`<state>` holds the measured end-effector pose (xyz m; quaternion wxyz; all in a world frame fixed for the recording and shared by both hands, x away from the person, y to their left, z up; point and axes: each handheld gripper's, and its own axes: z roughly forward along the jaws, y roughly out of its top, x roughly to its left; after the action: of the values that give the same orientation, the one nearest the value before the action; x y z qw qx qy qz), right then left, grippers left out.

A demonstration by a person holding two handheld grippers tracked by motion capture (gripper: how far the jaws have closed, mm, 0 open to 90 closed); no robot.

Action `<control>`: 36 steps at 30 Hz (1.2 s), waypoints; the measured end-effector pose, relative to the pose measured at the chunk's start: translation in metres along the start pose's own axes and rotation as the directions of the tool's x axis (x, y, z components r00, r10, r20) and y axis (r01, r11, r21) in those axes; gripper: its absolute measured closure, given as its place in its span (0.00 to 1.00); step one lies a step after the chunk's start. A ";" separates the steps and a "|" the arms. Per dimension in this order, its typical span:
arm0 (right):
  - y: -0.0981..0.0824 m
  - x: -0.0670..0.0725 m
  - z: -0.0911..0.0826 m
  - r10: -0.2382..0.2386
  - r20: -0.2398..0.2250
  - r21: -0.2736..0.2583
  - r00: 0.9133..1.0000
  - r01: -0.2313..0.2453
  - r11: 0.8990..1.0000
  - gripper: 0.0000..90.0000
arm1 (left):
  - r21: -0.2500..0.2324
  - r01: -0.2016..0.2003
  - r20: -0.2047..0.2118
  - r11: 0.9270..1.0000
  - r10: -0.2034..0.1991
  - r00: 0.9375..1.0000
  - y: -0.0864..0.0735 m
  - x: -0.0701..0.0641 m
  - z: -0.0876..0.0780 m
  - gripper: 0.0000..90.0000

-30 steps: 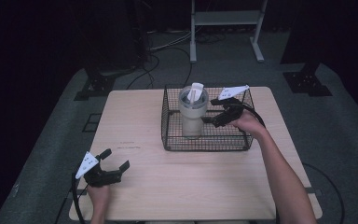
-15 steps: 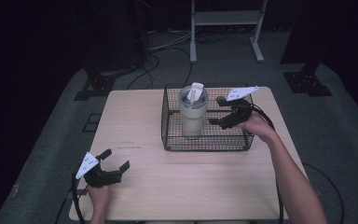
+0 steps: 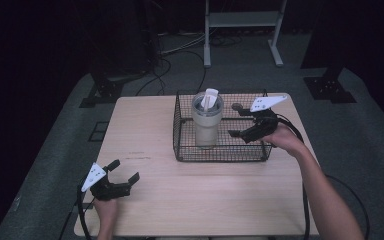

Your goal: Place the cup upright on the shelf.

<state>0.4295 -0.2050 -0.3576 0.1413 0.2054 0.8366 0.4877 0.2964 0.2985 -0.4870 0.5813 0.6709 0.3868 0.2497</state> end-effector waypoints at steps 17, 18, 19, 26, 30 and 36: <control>-0.014 0.012 -0.018 -0.017 0.006 0.020 1.000 0.017 1.000 0.10 | 0.001 0.001 -0.001 1.000 -0.001 1.000 0.000 0.000 0.000 0.00; -0.016 0.012 -0.020 -0.018 0.006 0.017 1.000 0.018 1.000 0.10 | 0.000 0.001 0.000 1.000 -0.001 1.000 0.000 0.000 0.000 0.00; -0.017 0.013 -0.022 -0.018 0.008 0.017 1.000 0.018 1.000 0.10 | -0.001 0.003 0.000 1.000 -0.003 1.000 0.000 0.000 0.000 0.00; -0.029 0.018 -0.032 -0.018 0.017 0.015 1.000 0.017 1.000 0.10 | 0.000 0.002 -0.001 1.000 -0.002 1.000 0.000 0.000 0.000 0.00; -0.037 0.020 -0.036 -0.010 0.021 0.019 1.000 0.010 1.000 0.10 | 0.004 0.004 -0.001 1.000 -0.004 1.000 0.000 0.000 0.000 0.00; -0.046 0.023 -0.041 0.000 0.025 0.019 1.000 -0.001 1.000 0.10 | 0.004 0.002 -0.003 1.000 -0.002 1.000 0.000 0.000 0.000 0.00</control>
<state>0.3817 -0.2449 -0.3793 0.1498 0.2130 0.8394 0.4770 0.2966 0.2982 -0.4869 0.5797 0.6714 0.3886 0.2493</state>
